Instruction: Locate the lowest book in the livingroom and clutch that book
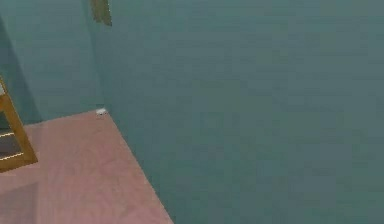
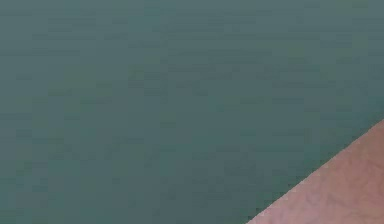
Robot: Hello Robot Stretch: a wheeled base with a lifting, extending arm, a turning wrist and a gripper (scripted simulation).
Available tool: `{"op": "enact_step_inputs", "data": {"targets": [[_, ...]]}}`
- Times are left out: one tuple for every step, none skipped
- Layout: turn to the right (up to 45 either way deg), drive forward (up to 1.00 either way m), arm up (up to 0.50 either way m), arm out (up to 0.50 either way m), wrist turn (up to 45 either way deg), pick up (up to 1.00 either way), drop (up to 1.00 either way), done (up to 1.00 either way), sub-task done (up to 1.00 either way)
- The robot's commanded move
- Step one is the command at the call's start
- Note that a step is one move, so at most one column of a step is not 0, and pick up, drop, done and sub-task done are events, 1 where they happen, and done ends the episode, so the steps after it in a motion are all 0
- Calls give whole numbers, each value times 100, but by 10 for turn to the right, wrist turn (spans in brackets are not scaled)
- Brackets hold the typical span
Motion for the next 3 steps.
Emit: {"op": "enact_step_inputs", "data": {"targets": [[450, 0, 0, 0, 0, 0, 0, 0, 0], [450, 0, 0, 0, 0, 0, 0, 0, 0], [120, 0, 0, 0, 0, 0, 0, 0, 0]]}}
